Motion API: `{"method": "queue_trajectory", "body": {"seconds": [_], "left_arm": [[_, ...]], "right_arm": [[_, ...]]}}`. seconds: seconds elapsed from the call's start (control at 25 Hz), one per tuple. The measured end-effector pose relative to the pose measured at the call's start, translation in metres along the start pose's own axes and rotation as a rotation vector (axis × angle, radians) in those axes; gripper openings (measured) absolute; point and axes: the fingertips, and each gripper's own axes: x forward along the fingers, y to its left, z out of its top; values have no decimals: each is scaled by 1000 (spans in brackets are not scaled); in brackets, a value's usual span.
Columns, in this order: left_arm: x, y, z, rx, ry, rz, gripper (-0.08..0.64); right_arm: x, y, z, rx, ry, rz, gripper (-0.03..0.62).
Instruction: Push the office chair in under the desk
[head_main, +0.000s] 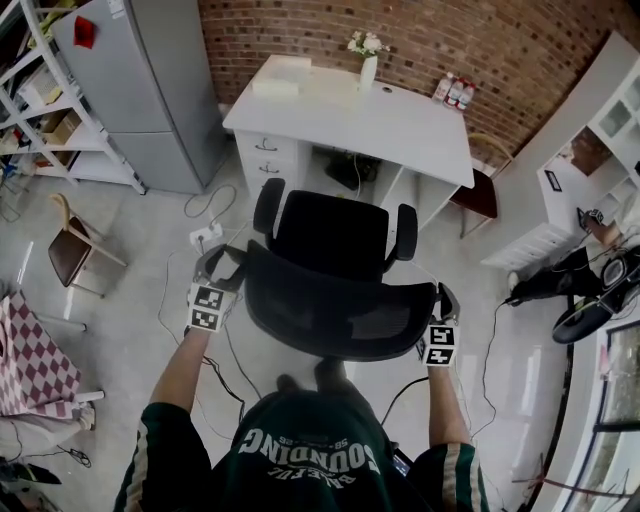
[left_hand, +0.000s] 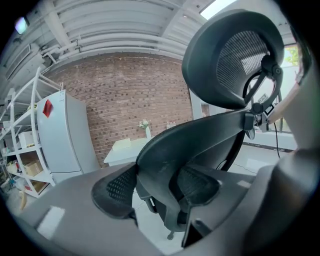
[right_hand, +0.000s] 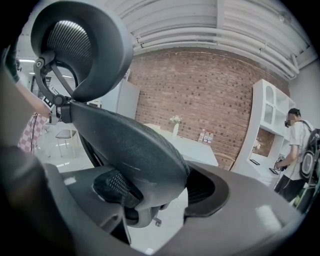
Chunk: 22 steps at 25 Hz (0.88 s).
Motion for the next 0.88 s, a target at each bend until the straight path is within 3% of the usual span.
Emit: {"method": "queue_trajectory", "body": {"seconds": [0.68, 0.88], "left_arm": [[81, 46, 23, -3, 41, -15, 256], [88, 52, 29, -21, 5, 21, 256]], "right_arm": [[64, -18, 31, -2, -14, -39, 299], [81, -19, 35, -17, -8, 33, 282]]}}
